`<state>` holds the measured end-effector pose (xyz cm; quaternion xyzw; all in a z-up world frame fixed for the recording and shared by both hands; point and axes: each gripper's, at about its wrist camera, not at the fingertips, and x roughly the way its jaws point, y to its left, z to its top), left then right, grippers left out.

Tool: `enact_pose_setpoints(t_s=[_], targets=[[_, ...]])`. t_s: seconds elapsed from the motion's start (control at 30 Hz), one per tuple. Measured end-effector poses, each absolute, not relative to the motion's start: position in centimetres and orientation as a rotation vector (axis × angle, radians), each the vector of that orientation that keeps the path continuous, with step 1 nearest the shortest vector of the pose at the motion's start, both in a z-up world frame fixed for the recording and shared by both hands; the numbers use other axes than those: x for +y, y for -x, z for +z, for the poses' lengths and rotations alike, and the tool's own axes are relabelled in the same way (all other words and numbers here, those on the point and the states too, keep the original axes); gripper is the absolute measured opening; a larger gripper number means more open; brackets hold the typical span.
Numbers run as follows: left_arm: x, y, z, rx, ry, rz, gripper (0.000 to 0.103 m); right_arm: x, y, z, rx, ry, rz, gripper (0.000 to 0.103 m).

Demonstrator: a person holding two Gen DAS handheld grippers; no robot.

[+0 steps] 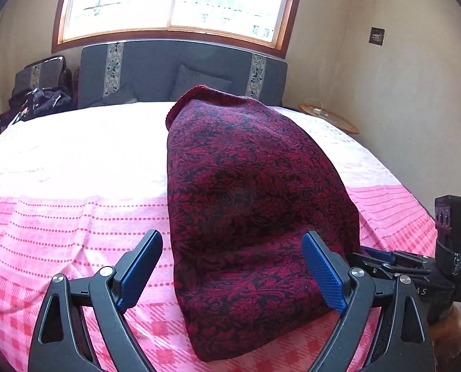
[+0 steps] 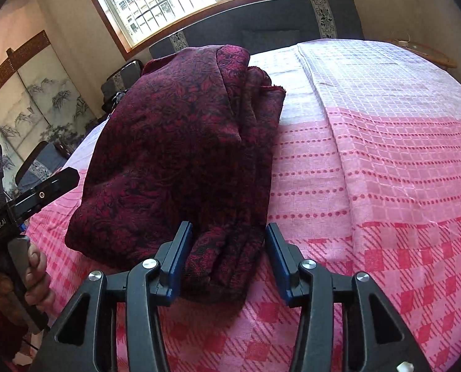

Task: Fold small clothes
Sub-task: 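Open both tools and withdraw from the folded sweater bundle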

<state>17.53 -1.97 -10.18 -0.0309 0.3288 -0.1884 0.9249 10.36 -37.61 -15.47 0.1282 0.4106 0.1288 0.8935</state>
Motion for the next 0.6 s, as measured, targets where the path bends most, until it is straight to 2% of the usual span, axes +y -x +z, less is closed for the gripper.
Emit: enact_pose_setpoints(t_s=[0.6], targets=[[-0.6, -18.9, -10.8, 0.680, -0.026, -0.294, 0.097, -37.6, -11.4, -14.7, 0.902, -0.303, 0.248, 0.051]])
